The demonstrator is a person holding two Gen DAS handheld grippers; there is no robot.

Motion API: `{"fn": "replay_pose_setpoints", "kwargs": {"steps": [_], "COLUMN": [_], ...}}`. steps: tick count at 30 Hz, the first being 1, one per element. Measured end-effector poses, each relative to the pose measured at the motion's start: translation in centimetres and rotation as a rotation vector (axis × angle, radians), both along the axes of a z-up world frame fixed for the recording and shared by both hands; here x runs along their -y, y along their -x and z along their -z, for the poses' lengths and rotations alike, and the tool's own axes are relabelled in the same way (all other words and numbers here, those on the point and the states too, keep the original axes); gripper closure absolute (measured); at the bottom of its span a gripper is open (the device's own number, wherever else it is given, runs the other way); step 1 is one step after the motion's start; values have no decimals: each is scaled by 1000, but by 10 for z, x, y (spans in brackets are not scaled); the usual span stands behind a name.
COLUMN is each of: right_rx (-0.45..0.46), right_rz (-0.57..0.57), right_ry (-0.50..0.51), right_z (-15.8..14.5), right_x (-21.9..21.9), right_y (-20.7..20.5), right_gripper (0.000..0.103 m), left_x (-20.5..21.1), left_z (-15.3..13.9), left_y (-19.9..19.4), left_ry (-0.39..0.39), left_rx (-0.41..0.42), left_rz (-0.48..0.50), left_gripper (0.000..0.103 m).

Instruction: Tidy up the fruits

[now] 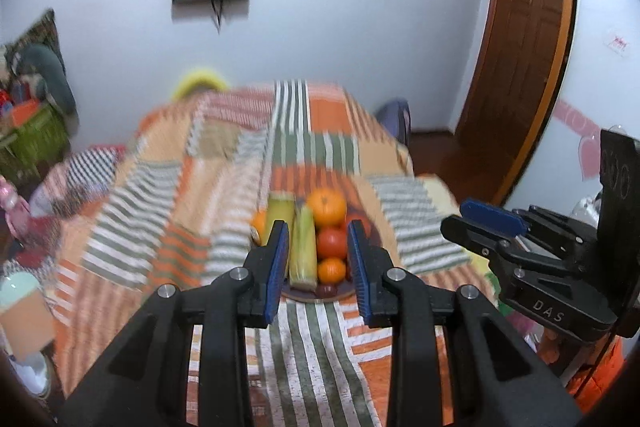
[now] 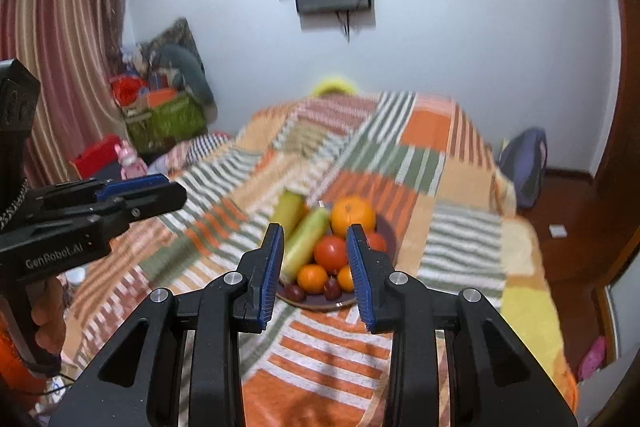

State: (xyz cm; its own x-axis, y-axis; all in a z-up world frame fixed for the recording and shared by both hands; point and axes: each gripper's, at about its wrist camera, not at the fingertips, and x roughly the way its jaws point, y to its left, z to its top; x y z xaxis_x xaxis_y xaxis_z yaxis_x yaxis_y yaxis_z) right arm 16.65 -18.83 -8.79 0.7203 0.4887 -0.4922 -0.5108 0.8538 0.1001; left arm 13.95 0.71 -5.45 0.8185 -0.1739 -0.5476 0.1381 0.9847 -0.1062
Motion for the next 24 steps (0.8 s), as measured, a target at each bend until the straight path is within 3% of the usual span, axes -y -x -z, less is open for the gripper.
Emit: {"fn": "replay_pose_setpoints", "kwargs": {"steps": [6, 12, 18, 21, 24], "right_rx": [117, 215, 297, 320, 339], "right_rz": [18, 43, 76, 86, 104], "right_ry": [-55, -119, -150, -153, -152], "right_z": [-38, -64, -77, -78, -79], "right_x": [8, 15, 18, 16, 17], "right_y": [41, 70, 90, 93, 98], "right_gripper": [67, 59, 34, 31, 18], "left_x": [-2, -1, 3, 3, 3], "left_z": [-43, -72, -87, -91, -92], "left_y": [52, 93, 122, 129, 133], "left_ry": [-11, -12, -26, -17, -17], "left_rx": [150, 276, 358, 374, 386], "left_rz": [-26, -43, -56, -60, -73], "left_gripper": [74, 57, 40, 31, 21]}}
